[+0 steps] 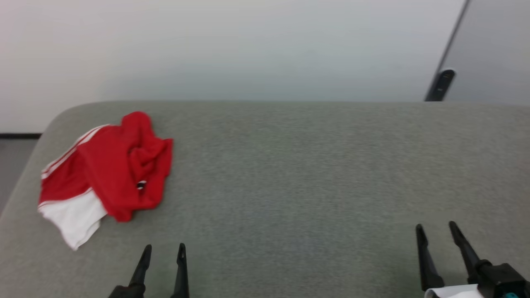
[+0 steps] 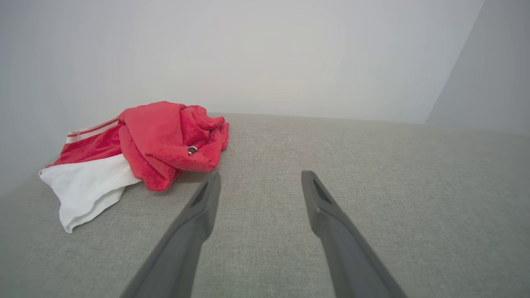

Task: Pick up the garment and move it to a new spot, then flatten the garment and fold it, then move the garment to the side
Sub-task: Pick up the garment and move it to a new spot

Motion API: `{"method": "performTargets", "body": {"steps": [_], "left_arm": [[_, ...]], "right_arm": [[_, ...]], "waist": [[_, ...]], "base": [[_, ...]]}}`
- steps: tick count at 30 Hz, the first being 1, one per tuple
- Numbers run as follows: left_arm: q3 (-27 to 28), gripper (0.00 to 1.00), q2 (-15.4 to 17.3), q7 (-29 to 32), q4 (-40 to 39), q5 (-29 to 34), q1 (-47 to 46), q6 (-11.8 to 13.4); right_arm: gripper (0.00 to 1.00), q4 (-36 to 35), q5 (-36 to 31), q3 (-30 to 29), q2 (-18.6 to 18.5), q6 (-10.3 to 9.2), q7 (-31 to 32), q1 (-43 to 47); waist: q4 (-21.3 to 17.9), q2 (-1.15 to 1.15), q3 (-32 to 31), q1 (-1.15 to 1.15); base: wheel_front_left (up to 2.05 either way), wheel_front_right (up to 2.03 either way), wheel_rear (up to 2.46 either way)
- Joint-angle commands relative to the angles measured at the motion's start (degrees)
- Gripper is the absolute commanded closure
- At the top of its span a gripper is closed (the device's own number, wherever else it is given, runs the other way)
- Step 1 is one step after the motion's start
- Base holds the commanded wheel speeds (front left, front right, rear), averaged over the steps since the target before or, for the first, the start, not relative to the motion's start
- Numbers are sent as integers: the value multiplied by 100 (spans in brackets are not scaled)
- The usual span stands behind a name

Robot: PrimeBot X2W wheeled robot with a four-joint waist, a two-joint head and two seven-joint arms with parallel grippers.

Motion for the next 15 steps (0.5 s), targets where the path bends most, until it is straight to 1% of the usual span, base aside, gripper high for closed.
{"method": "performTargets", "body": {"steps": [1, 6, 15], "left_arm": [[7, 0, -4, -1, 5, -73, -24, 17], [-13, 0, -5, -1, -4, -235, -17, 115], [-55, 0, -4, -1, 25, -426, 35, 281]], "right_arm": [[0, 0, 22, 55, -16, -6, -17, -27], [0, 19, 39, 302, -98, -6, 23, -168], [0, 57, 92, 590, -283, -6, 115, -403]], "waist": [[313, 0, 34, 0], [865, 0, 82, 0], [2091, 0, 126, 0]], "base": [[0, 0, 0], [0, 0, 0], [0, 0, 0]]}}
